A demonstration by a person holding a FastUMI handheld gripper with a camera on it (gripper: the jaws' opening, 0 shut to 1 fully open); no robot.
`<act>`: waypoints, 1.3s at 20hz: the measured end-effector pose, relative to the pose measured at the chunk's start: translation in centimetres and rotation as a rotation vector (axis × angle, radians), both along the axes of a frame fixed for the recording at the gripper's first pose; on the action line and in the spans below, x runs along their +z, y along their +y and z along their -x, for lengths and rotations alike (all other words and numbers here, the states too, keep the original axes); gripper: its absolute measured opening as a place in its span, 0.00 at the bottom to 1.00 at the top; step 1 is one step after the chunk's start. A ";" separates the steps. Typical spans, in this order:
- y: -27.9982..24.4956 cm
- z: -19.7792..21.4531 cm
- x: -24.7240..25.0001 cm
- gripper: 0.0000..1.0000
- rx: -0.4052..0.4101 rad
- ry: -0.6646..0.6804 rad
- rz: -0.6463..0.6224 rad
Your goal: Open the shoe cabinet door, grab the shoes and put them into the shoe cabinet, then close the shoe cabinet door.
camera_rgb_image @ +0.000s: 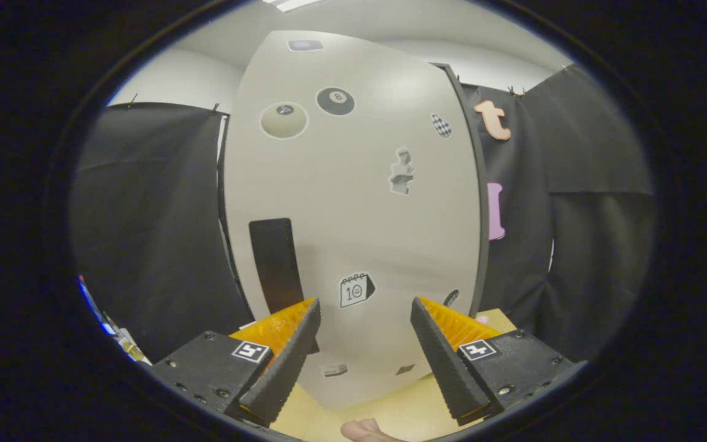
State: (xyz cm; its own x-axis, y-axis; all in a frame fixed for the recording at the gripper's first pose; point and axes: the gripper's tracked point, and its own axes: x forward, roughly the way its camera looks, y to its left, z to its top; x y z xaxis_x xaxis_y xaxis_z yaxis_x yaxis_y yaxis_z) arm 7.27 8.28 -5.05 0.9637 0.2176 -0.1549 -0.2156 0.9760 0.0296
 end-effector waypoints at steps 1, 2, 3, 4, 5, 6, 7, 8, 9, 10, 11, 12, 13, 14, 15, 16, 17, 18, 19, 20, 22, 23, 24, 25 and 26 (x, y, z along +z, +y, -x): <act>0.9 0.3 -0.5 0.98 0.006 0.003 0.009; 1.3 0.8 -0.7 0.99 0.009 -0.001 0.008; 1.5 1.6 -0.9 0.99 0.022 -0.006 0.005; 1.7 2.4 -0.9 0.99 0.031 -0.011 0.002; 1.9 3.2 -0.8 0.99 0.042 -0.018 0.004; 1.9 4.0 -0.7 0.99 0.050 -0.028 0.002; 1.4 4.8 -0.5 0.99 0.043 -0.042 -0.002; 0.9 5.8 -0.6 0.99 0.035 -0.052 -0.009; 0.4 6.9 -0.6 0.98 0.030 -0.061 -0.021; 0.1 7.9 -0.7 0.98 0.037 -0.070 -0.031; -0.2 9.0 -1.0 0.98 0.036 -0.082 -0.033; -0.6 9.9 -1.3 0.98 0.032 -0.087 -0.026; -1.1 10.9 -2.2 0.98 0.025 -0.073 -0.007; -1.6 11.9 -3.5 0.98 0.019 -0.051 0.023; -2.0 12.8 -4.0 0.98 0.023 -0.051 0.025; -2.4 13.5 -4.1 0.98 0.010 -0.065 0.006; -3.1 14.2 -3.9 0.98 -0.009 -0.088 -0.001; -3.4 14.7 -3.9 0.98 -0.010 -0.100 0.011; -3.8 15.4 -4.3 0.97 -0.006 -0.096 0.043; -4.1 15.8 -4.7 0.98 -0.008 -0.086 0.070; -5.1 16.8 -4.4 0.98 -0.031 -0.088 0.093; -5.3 17.2 -4.0 0.98 -0.028 -0.104 0.091; -5.5 17.7 -3.8 0.98 -0.022 -0.115 0.091; -5.9 18.2 -3.7 0.98 -0.020 -0.126 0.086; -6.4 18.6 -3.6 0.98 -0.021 -0.134 0.085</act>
